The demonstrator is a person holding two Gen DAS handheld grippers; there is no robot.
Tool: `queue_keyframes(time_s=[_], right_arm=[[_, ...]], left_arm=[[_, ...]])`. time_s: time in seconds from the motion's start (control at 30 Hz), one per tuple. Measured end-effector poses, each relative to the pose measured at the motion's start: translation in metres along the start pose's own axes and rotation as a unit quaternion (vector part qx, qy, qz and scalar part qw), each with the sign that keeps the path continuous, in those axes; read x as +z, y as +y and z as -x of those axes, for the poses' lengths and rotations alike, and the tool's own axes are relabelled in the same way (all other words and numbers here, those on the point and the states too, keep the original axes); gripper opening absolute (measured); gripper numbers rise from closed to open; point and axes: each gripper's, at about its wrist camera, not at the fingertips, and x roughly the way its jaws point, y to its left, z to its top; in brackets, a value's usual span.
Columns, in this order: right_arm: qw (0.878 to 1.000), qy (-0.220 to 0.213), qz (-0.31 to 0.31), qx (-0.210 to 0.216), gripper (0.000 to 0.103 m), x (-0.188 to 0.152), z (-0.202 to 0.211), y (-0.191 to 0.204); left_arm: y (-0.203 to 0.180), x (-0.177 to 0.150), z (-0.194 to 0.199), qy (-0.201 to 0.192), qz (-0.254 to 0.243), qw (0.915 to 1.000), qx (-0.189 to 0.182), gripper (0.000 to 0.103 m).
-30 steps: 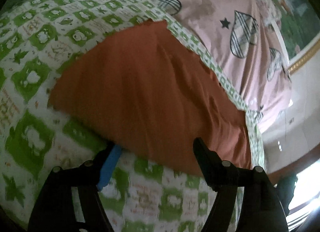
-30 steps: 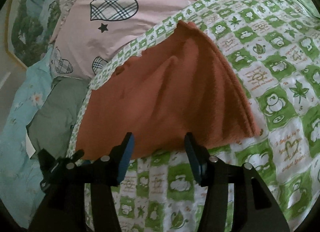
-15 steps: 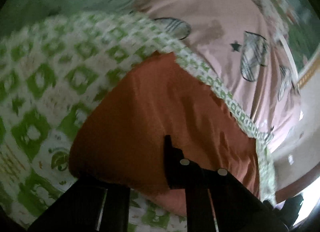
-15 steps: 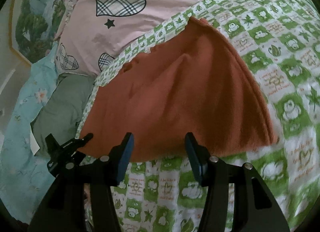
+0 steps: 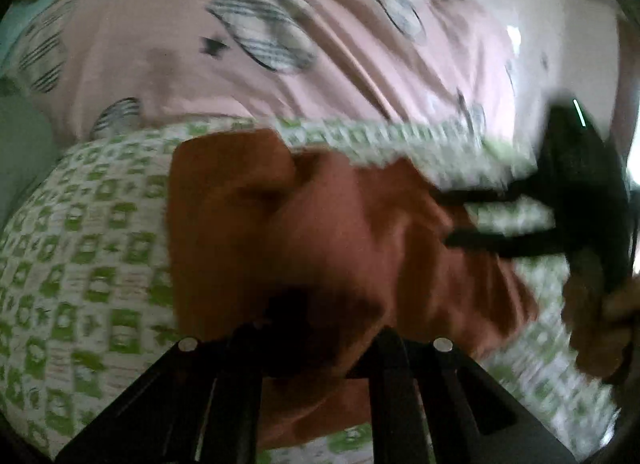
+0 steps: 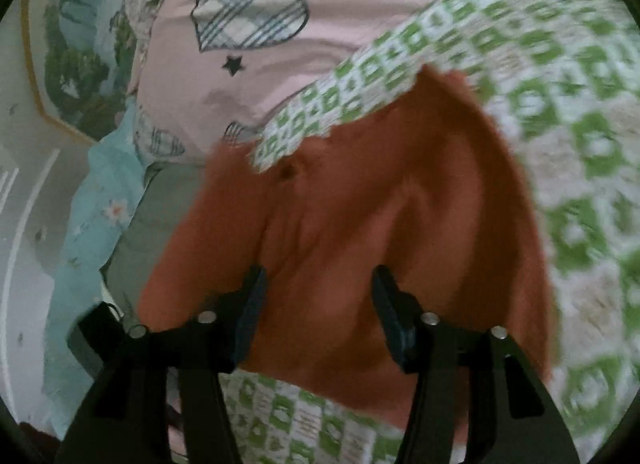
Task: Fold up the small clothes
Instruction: 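Grasp the folded sweater edge with the right gripper while the left gripper grasps the other end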
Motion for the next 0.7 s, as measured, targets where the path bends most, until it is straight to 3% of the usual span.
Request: queue_keyframes(time_s=[0.17,0.47,0.5,0.53,0.57,0.6,0.7], right_arm=[[0.998,0.064,0.010,-0.007,0.077,0.017,-0.056,0.007],[0.994,0.095,0.049,-0.031,0.077,0.061,-0.125,0.031],[0.993,0.100,0.050,-0.034,0.073,0.064,-0.130,0.031],[0.992,0.104,0.058,-0.040,0.062,0.065,-0.134,0.033],[0.989,0.111,0.076,-0.055,0.032,0.065,-0.137,0.038],[0.987,0.110,0.089,-0.071,0.020,0.064,-0.135,0.041],[0.990,0.068,0.108,-0.054,0.016,0.067,-0.101,0.048]], left_arm=[[-0.024,-0.019,-0.009,0.001,-0.058,0.9975,0.039,0.009],[-0.041,-0.024,-0.007,-0.015,-0.139,0.9870,0.080,0.009],[-0.043,-0.025,-0.007,-0.016,-0.147,0.9854,0.085,0.009],[-0.045,-0.024,-0.007,-0.017,-0.152,0.9843,0.088,0.009],[-0.047,-0.024,-0.006,-0.018,-0.156,0.9835,0.089,0.009],[-0.048,-0.023,-0.004,-0.019,-0.156,0.9835,0.089,0.009],[-0.055,-0.013,0.008,-0.035,-0.153,0.9852,0.070,0.009]])
